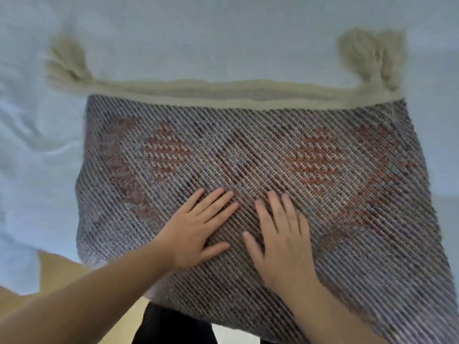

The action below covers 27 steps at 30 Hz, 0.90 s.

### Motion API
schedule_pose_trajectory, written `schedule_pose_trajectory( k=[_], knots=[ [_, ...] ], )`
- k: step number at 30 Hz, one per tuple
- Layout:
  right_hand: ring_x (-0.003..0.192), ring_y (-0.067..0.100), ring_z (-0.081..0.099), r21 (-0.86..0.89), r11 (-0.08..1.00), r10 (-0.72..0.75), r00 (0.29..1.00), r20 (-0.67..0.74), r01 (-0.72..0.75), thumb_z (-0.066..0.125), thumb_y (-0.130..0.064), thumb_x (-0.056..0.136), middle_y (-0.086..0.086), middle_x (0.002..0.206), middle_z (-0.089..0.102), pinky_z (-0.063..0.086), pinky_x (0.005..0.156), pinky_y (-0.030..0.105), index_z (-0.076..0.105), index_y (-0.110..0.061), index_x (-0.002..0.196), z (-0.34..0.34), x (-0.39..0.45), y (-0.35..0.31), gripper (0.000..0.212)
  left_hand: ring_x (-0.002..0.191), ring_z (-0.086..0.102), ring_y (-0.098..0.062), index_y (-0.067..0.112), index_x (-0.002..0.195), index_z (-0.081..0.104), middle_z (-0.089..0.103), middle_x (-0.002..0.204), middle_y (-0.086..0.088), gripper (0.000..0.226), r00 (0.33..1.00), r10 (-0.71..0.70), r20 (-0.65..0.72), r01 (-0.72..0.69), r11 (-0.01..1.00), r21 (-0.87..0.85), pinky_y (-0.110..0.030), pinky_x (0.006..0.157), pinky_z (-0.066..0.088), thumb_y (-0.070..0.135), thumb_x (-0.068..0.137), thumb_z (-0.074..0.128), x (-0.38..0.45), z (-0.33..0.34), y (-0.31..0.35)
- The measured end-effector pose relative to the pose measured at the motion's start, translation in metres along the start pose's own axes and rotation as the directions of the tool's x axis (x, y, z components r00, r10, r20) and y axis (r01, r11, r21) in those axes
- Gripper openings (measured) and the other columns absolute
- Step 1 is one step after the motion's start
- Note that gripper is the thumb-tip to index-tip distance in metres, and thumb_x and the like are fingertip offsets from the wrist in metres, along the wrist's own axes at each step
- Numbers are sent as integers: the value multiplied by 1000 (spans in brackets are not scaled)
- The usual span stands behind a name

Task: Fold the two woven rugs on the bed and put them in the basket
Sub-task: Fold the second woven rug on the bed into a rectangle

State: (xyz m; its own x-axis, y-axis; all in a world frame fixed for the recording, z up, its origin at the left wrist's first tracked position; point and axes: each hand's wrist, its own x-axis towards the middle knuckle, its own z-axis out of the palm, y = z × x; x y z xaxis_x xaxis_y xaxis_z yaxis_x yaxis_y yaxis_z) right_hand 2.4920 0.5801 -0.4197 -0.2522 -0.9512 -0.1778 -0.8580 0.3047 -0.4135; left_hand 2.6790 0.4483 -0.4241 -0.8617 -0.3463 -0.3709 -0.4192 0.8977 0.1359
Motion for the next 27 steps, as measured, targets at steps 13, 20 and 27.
schedule_pose_trajectory(
  k=[13, 20, 27],
  knots=[
    [152, 21, -11, -208, 973, -62, 980, 187, 101, 9, -76, 88, 5, 167, -3, -11, 120, 48, 5, -24, 159, 94, 183, -228, 88, 153, 6, -31, 17, 159, 14, 5, 166, -13, 82, 940, -305, -149, 274, 941, -197, -48, 122, 5, 70, 97, 25, -145, 41, -250],
    [153, 24, -4, -286, 947, -77, 969, 233, 144, 14, -67, 91, 5, 167, 2, -3, 121, 51, 11, -22, 159, 102, 208, -269, 82, 153, 11, -25, 16, 155, 30, 17, 165, -10, 72, 943, -213, -257, 150, 958, -243, -50, 123, 11, 56, 96, 39, -114, 28, -274],
    [153, 27, 4, -201, 956, -189, 972, 140, 215, 23, -64, 93, 6, 166, 9, 2, 120, 50, 22, -25, 157, 94, 268, -264, 75, 147, 25, -9, 18, 152, 36, 27, 162, 2, 54, 768, -582, -267, 152, 571, -807, -26, 121, 18, 22, 99, 48, -57, -26, -301]
  ],
)
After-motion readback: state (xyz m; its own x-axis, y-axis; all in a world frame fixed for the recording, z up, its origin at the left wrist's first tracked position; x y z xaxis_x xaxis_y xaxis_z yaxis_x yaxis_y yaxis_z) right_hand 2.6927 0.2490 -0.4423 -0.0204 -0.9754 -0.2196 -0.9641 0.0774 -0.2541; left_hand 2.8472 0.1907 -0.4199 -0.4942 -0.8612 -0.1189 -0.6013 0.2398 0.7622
